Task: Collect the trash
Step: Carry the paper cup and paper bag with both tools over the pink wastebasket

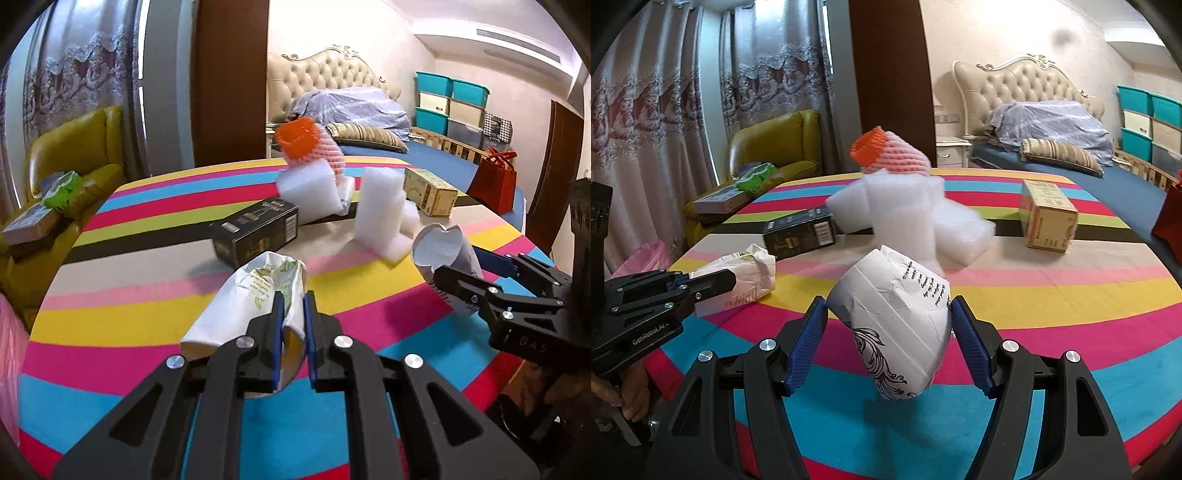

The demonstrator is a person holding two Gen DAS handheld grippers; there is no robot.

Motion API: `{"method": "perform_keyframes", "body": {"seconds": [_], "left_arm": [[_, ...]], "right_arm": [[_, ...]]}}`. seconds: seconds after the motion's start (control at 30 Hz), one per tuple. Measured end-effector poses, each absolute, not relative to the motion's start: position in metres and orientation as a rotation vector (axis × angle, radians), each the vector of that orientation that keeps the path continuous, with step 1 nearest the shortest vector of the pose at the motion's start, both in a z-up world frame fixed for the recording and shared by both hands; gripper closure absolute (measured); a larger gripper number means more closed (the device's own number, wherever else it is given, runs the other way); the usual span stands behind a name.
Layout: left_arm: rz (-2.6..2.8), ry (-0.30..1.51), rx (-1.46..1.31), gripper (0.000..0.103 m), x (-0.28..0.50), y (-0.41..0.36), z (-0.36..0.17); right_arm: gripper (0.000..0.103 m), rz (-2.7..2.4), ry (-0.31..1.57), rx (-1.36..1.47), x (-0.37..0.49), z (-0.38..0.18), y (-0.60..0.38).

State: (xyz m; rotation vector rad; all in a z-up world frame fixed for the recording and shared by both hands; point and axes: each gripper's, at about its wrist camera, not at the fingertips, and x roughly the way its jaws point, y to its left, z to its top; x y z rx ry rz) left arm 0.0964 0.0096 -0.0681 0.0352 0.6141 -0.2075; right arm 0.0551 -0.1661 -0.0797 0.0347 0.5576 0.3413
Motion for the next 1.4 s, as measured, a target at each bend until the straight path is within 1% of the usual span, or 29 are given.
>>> {"method": "perform_keyframes", "body": {"seconds": [0.93, 1.4], "left_arm": [[-0.038, 0.559, -0.039, 0.092, 0.036, 0.098, -0.067], [0.054, 0.46, -0.068, 0.092, 0.003, 0.143, -0.042]], "right_arm": [[0.037, 0.466, 0.504, -0.189, 0.028, -0.068, -0.087], [0.037, 0.547, 0.473, -0.268, 0.029, -0.056, -0.042]]}}
